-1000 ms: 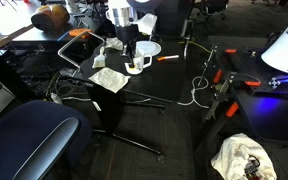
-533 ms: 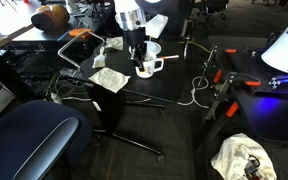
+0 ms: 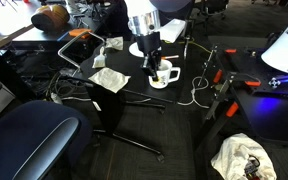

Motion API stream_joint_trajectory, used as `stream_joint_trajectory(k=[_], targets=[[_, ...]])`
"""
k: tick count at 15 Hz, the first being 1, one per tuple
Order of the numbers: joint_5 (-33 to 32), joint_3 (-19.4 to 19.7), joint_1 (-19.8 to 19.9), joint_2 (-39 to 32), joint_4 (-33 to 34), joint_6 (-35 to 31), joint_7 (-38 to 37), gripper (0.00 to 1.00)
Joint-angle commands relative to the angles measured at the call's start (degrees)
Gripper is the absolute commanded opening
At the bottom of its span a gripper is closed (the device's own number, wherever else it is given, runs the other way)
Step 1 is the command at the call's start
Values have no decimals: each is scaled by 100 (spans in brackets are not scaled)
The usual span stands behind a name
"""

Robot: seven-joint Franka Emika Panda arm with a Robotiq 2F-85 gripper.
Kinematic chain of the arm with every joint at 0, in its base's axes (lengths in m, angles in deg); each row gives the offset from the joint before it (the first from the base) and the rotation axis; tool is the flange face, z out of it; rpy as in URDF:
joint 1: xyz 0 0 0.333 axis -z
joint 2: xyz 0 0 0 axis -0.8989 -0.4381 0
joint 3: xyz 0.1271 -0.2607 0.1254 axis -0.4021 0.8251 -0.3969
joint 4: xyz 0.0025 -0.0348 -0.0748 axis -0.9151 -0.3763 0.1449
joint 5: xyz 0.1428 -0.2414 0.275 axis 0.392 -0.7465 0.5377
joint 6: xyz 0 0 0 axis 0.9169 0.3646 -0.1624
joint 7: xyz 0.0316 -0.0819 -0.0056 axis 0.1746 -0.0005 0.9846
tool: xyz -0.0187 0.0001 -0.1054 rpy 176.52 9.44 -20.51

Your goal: Move the cup towards you

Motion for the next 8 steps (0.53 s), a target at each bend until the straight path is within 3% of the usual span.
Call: stream_joint_trajectory(k=[1, 4, 8], targets=[[450, -218, 7, 167, -359, -42, -104, 3], [593, -209, -64, 138, -384, -68, -213, 3], [350, 146, -358, 151, -417, -74, -898, 3]])
